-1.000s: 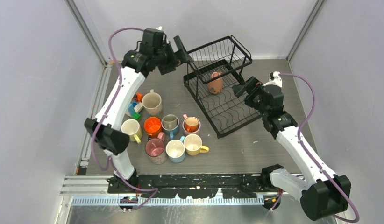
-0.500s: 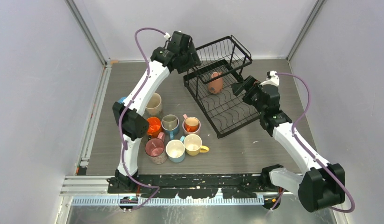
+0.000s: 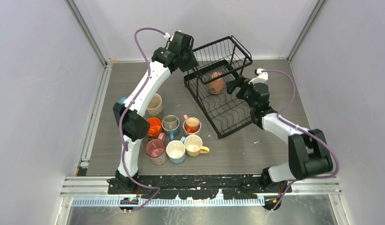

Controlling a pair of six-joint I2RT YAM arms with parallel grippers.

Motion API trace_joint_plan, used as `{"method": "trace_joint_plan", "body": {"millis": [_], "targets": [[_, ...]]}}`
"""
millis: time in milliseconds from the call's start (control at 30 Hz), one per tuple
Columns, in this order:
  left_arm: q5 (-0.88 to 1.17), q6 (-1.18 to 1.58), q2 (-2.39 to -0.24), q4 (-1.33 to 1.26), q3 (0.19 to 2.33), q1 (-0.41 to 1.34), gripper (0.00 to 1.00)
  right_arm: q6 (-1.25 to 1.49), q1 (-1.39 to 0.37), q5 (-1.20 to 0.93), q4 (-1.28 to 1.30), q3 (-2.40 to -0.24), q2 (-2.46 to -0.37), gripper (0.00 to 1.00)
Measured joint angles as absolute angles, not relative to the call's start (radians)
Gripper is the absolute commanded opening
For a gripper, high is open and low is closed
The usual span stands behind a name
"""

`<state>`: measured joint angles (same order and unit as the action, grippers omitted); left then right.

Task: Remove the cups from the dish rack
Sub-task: Unload the cup from the dish rack.

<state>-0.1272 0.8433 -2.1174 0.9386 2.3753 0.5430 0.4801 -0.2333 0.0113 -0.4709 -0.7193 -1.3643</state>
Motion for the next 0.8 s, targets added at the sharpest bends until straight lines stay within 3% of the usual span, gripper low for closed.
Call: {"method": "trace_joint_plan", "body": {"millis": [400,800], "targets": [[-0.13,0.857,-2.122,0.95,2.39,0.542,0.18,0.344,-0.257,-0.024,-0.81,-0.748,-1.707,1.0],[-0.12,0.857,-2.124,0.949,2.392,0.54,0.09,0.252,-0.307,-0.025,-0.944,-0.848,-1.84,1.0]]}}
